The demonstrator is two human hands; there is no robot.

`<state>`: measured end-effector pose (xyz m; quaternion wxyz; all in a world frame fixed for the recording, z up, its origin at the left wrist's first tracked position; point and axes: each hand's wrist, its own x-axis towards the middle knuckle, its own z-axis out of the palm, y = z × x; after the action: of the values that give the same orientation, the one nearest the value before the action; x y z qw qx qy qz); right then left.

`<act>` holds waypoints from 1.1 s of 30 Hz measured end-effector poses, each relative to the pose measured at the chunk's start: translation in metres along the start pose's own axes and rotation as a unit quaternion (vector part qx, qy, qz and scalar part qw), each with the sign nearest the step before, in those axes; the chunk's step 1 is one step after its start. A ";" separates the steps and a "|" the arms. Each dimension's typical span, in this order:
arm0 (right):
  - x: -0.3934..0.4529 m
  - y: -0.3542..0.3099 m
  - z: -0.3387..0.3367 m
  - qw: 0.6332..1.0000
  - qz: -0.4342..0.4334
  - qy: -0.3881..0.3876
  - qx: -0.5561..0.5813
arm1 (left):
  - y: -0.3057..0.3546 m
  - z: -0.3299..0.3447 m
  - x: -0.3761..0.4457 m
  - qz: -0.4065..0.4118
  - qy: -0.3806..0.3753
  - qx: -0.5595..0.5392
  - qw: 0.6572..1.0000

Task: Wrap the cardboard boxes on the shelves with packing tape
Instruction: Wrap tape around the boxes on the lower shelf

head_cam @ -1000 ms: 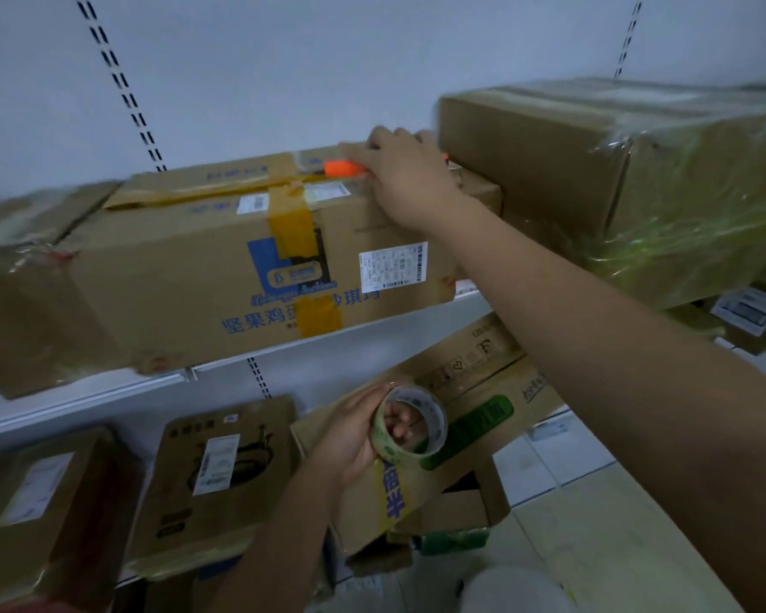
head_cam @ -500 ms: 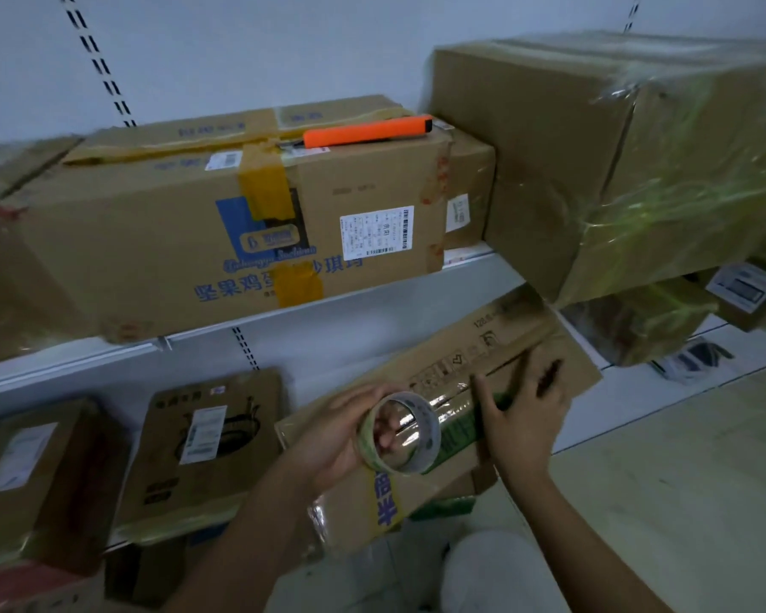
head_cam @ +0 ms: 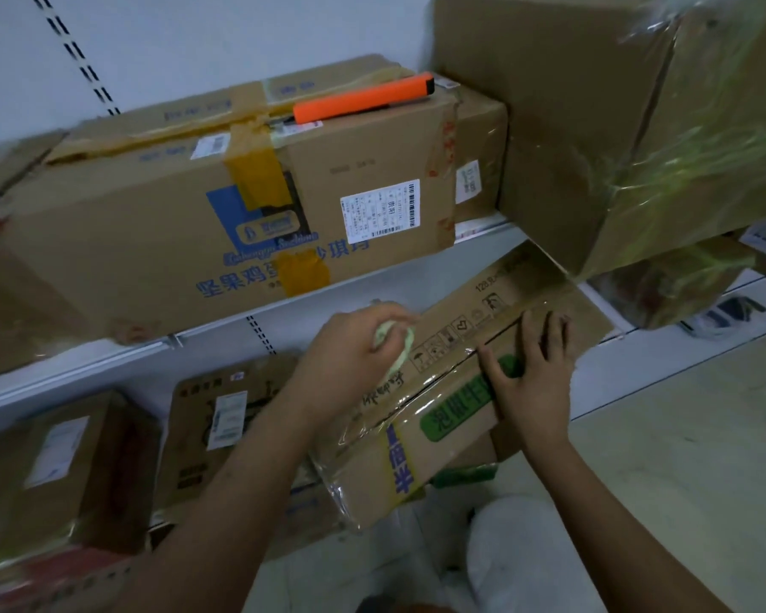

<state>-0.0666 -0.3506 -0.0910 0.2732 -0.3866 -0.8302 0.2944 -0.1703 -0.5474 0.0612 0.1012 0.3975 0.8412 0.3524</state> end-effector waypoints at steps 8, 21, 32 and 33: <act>-0.022 -0.008 0.006 0.968 0.155 0.067 0.186 | -0.033 0.037 0.020 -0.018 0.062 0.159 0.985; -0.057 -0.042 0.005 0.970 -0.074 -0.172 0.156 | -0.054 0.052 -0.082 -0.221 0.178 -0.095 0.954; -0.090 -0.060 0.025 0.965 -0.217 -0.135 0.050 | 0.003 0.007 -0.104 -0.133 0.189 -0.335 0.913; -0.089 -0.063 0.024 0.961 -0.233 -0.134 0.066 | 0.007 0.009 -0.094 -0.142 0.184 -0.363 0.902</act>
<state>-0.0638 -0.4624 -0.0833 0.2453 -0.1200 -0.9050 0.3261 -0.0995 -0.6097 0.0489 0.1307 0.1373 0.7062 0.6822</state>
